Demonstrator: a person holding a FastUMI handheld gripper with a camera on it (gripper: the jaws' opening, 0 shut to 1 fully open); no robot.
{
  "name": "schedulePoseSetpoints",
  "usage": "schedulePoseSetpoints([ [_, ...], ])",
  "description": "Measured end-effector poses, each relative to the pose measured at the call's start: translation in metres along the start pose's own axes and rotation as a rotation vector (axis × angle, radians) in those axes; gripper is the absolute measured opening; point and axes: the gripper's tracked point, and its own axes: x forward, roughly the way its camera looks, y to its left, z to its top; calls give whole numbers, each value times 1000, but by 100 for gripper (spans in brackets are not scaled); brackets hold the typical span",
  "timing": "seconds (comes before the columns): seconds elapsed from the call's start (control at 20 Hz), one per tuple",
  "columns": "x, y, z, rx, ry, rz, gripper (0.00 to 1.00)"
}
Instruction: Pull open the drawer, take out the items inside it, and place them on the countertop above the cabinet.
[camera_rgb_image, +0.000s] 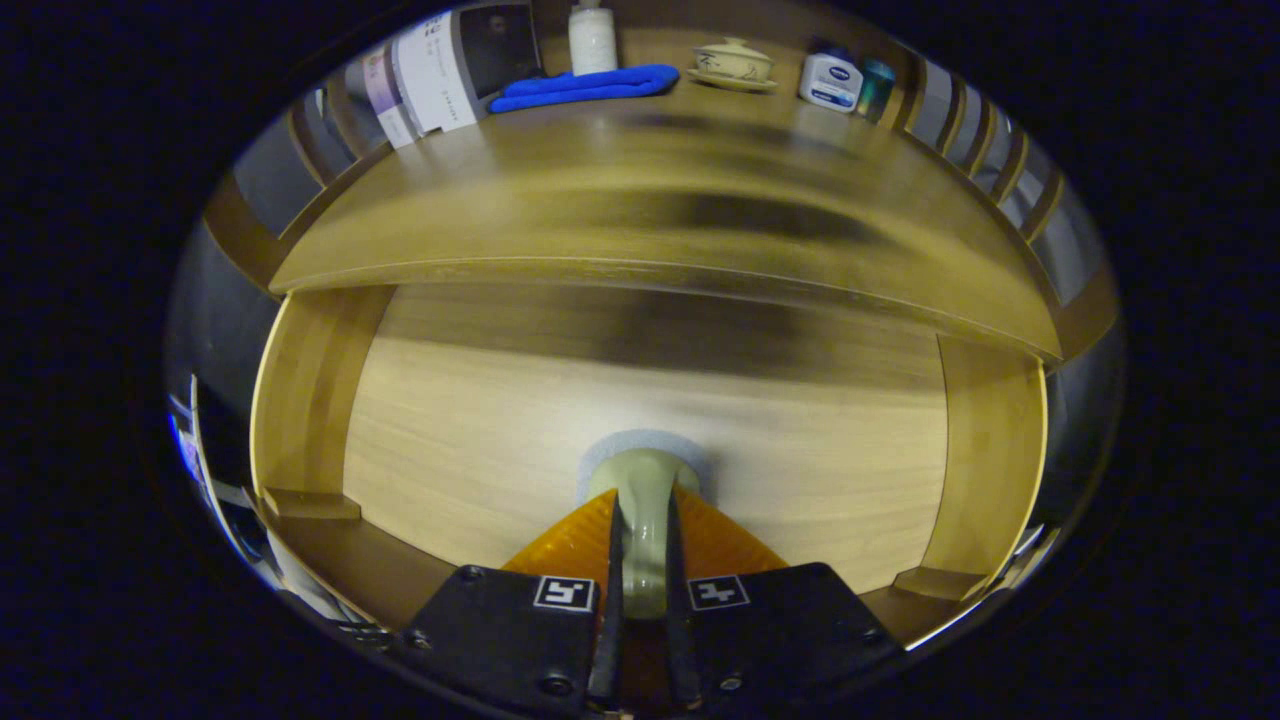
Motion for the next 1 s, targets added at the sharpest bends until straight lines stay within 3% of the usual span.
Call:
schedulePoseSetpoints([
  [0.45,-53,-4,15,7,-80,49,18],
  [1.0,-137,-20,110,38,-247,46,18],
])
